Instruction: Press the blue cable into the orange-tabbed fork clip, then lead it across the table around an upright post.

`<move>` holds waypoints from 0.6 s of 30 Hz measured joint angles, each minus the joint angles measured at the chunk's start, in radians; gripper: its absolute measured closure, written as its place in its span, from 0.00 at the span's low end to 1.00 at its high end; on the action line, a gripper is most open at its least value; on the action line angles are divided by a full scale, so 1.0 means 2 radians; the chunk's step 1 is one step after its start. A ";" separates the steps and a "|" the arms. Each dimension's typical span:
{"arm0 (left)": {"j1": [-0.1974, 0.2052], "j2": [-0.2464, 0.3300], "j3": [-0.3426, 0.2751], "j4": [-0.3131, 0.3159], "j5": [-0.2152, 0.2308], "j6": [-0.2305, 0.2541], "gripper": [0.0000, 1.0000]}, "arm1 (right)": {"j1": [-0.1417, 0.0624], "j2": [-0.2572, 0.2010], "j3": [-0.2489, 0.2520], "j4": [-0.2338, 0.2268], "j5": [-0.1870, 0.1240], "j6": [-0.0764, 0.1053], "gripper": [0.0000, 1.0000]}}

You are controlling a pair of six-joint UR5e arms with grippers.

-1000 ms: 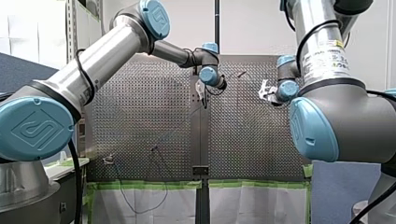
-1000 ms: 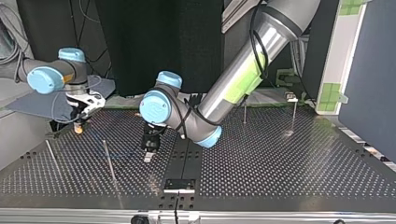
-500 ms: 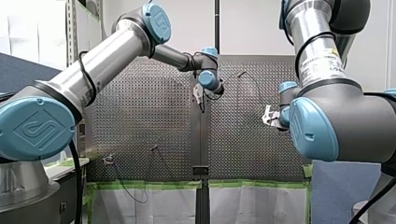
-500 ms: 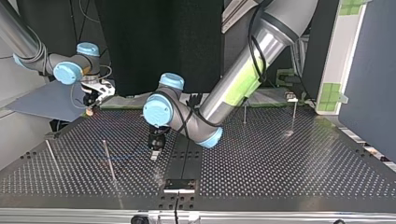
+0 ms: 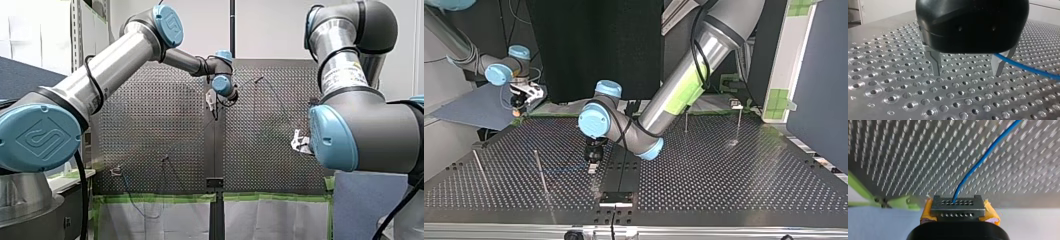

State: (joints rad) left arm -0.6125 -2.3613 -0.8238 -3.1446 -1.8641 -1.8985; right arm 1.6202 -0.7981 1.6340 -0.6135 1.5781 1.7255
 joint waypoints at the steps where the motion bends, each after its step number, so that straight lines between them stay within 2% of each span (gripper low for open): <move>1: 0.000 0.000 0.000 0.000 -0.001 0.001 0.00 | -0.004 0.005 0.000 -0.005 -0.001 0.000 1.00; 3: -0.001 0.000 0.000 -0.001 -0.003 0.002 0.00 | -0.012 0.016 0.000 -0.016 -0.003 0.003 1.00; 6: -0.001 0.000 0.000 -0.005 -0.005 0.005 0.00 | -0.017 0.031 0.000 -0.031 -0.006 0.006 1.00; 14: 0.000 0.000 0.001 -0.014 -0.010 0.014 0.00 | -0.023 0.066 0.000 -0.070 -0.010 0.010 1.00; 18: 0.000 0.000 0.001 -0.014 -0.010 0.015 0.00 | -0.024 0.084 -0.001 -0.091 -0.011 0.018 1.00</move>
State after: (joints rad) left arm -0.6127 -2.3613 -0.8227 -3.1736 -1.8847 -1.8677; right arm 1.5728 -0.6294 1.6315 -0.7958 1.5552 1.7615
